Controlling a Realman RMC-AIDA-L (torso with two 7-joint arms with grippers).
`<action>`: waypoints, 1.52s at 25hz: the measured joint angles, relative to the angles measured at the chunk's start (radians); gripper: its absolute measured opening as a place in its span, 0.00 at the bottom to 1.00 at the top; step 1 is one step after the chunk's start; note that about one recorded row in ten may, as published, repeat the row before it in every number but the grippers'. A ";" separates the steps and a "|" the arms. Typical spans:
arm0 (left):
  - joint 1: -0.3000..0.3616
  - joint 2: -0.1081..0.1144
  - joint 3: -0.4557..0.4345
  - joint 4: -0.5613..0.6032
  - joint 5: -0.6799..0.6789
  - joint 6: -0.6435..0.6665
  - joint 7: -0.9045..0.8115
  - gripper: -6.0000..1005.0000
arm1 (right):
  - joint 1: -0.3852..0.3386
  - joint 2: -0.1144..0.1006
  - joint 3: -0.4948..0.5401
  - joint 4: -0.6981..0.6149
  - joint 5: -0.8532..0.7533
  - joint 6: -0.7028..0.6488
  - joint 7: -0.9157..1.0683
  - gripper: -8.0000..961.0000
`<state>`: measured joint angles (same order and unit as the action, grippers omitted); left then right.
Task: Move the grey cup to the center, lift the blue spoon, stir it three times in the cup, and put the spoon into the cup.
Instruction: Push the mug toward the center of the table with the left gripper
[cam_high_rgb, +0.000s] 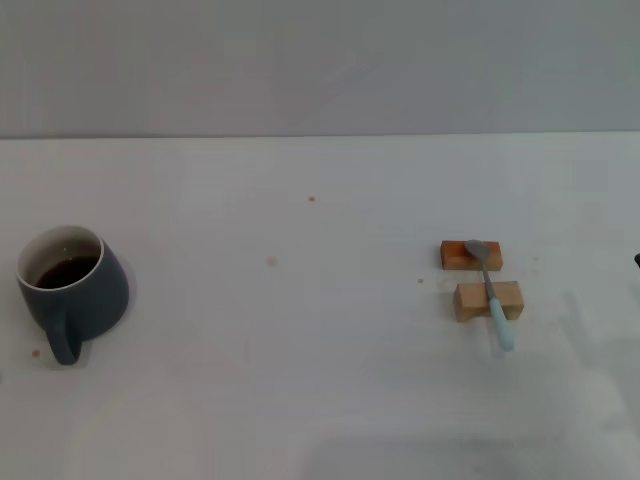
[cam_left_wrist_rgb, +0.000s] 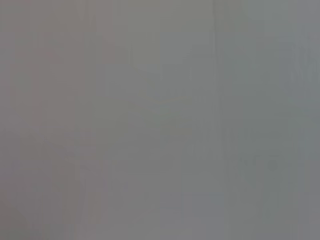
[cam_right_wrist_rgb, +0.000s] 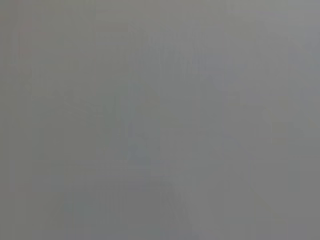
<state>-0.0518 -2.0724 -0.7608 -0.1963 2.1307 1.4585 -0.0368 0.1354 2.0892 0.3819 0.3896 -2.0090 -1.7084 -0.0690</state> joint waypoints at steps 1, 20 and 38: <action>-0.003 0.000 0.000 0.000 0.000 -0.001 0.000 0.00 | 0.000 0.000 0.000 0.000 0.000 0.000 0.000 0.86; -0.090 0.004 -0.008 0.029 -0.006 -0.158 0.099 0.00 | 0.007 0.000 -0.013 0.000 -0.002 -0.002 0.000 0.86; -0.180 0.006 -0.009 0.056 -0.008 -0.286 0.187 0.00 | 0.000 -0.001 -0.015 0.018 -0.003 -0.004 0.000 0.86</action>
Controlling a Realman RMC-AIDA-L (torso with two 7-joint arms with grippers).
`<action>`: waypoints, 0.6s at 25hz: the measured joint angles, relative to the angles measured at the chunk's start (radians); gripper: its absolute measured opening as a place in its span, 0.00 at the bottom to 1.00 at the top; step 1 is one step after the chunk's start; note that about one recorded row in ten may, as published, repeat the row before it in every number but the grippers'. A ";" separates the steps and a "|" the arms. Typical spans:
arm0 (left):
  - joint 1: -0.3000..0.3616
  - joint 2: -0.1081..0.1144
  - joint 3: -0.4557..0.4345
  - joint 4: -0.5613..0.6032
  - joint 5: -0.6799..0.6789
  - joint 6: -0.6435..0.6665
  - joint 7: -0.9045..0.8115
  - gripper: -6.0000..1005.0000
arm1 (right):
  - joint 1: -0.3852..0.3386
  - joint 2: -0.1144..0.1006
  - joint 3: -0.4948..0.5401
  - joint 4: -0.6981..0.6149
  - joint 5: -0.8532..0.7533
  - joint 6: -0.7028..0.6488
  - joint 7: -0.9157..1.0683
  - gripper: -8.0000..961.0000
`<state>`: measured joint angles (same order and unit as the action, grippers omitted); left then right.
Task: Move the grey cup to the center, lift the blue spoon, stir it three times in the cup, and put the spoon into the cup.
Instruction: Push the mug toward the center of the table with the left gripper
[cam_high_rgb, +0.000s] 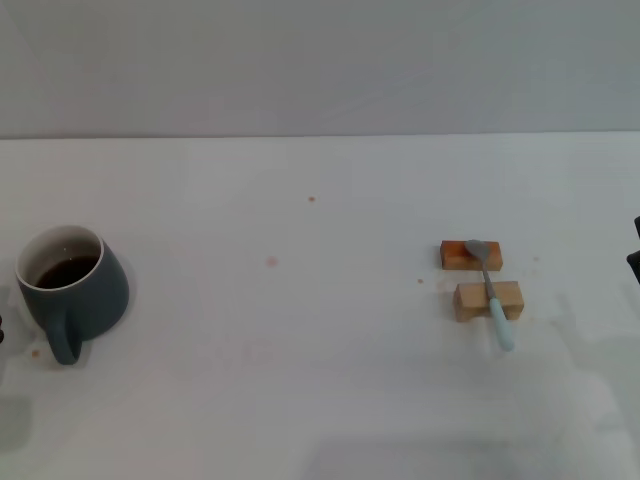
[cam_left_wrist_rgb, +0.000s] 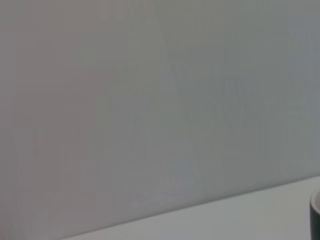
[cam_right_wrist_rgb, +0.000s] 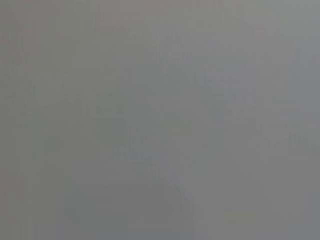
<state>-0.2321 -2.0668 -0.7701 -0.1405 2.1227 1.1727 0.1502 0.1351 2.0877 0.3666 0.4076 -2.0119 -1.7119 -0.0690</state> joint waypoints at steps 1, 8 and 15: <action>-0.006 0.000 0.000 0.004 0.000 -0.009 0.002 0.00 | 0.000 0.000 0.000 0.000 0.000 0.000 0.000 0.86; -0.049 -0.001 0.004 0.012 0.005 -0.046 0.052 0.00 | 0.000 -0.001 0.000 0.000 0.000 -0.013 0.000 0.86; -0.059 -0.003 0.019 0.010 0.009 -0.050 0.054 0.00 | 0.002 -0.002 0.000 0.000 0.000 -0.015 0.000 0.86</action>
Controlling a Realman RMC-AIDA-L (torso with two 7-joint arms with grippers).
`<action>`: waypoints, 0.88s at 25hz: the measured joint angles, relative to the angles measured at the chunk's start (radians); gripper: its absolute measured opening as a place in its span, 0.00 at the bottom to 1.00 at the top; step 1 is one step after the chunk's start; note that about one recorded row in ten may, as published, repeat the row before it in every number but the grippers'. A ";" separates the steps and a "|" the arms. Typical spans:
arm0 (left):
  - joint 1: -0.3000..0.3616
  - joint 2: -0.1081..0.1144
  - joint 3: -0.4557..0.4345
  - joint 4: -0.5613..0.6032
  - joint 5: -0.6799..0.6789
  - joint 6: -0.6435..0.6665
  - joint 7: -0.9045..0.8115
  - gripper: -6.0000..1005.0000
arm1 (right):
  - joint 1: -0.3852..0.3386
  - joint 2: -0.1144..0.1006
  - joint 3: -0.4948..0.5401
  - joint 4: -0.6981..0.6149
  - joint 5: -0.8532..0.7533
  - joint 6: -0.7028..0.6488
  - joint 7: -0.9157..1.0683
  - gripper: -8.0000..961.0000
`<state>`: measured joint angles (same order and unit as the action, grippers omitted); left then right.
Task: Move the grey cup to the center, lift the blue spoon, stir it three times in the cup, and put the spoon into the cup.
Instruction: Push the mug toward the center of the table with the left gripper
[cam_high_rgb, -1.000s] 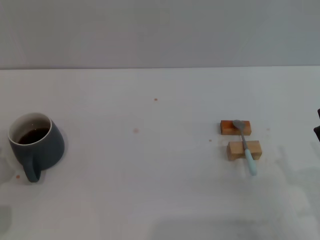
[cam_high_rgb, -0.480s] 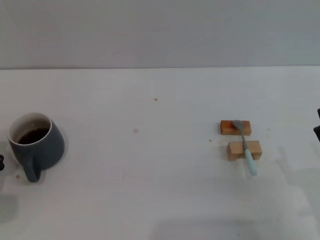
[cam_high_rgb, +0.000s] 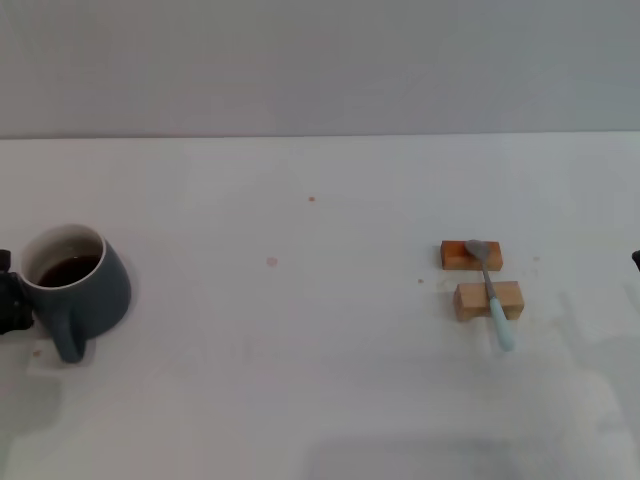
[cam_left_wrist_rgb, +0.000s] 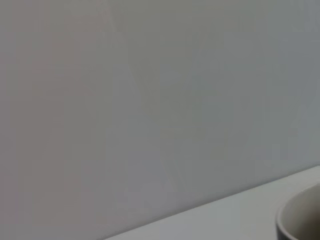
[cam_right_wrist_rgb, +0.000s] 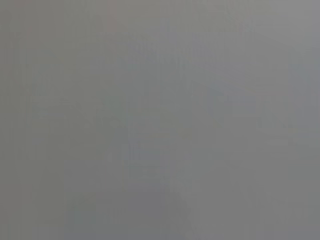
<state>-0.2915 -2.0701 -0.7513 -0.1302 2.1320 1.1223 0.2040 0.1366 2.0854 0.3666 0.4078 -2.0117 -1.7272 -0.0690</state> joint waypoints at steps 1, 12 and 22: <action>0.000 0.000 0.000 0.000 0.000 0.000 0.000 0.00 | 0.000 0.000 0.000 0.000 0.000 0.000 0.000 0.86; -0.010 -0.002 0.099 -0.043 0.002 -0.005 0.000 0.00 | -0.002 -0.001 0.000 -0.003 0.002 -0.001 0.000 0.86; -0.012 0.001 0.137 -0.049 -0.004 -0.008 0.000 0.00 | -0.006 0.001 0.000 -0.006 0.003 -0.008 0.000 0.86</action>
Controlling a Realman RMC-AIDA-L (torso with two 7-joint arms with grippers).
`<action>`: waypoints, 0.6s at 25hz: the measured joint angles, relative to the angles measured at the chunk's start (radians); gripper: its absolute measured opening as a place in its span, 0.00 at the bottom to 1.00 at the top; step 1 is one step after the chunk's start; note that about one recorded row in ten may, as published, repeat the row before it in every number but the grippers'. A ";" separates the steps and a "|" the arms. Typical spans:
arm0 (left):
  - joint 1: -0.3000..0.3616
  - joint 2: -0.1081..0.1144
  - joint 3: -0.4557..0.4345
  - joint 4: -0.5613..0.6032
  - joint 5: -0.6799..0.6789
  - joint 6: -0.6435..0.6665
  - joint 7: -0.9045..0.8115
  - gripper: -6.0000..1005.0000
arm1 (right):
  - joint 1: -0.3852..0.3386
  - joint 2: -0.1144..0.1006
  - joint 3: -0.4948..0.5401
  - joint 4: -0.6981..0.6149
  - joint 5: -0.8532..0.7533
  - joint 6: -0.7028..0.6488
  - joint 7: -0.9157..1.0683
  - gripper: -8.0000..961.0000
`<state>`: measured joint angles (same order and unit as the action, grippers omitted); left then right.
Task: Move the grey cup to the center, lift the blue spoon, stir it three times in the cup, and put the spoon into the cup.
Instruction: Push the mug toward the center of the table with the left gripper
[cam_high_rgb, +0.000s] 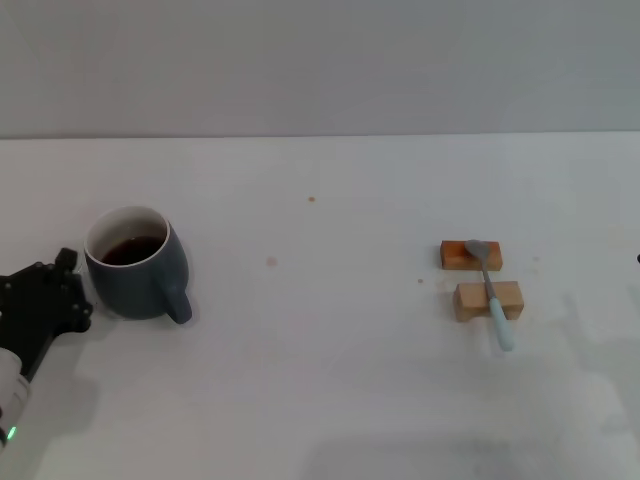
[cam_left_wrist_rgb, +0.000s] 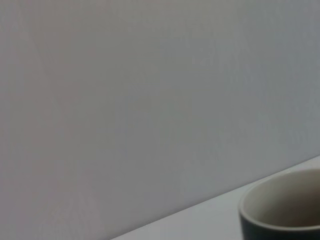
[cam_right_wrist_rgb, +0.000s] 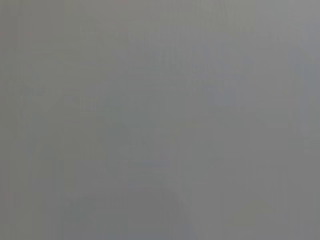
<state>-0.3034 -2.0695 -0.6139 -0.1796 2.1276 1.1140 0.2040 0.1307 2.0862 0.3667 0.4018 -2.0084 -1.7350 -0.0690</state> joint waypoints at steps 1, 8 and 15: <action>-0.004 0.001 -0.001 0.008 -0.001 -0.004 0.000 0.00 | 0.000 0.000 0.000 0.000 0.000 -0.001 0.000 0.86; -0.047 0.002 -0.015 0.048 -0.003 -0.062 0.004 0.00 | 0.000 -0.001 0.000 0.001 -0.001 -0.002 0.000 0.86; -0.066 0.001 -0.009 0.040 0.002 -0.078 0.007 0.00 | 0.000 -0.002 0.000 0.002 -0.002 -0.002 0.000 0.86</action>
<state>-0.3691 -2.0687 -0.6225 -0.1397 2.1300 1.0357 0.2113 0.1303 2.0847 0.3666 0.4035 -2.0106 -1.7367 -0.0690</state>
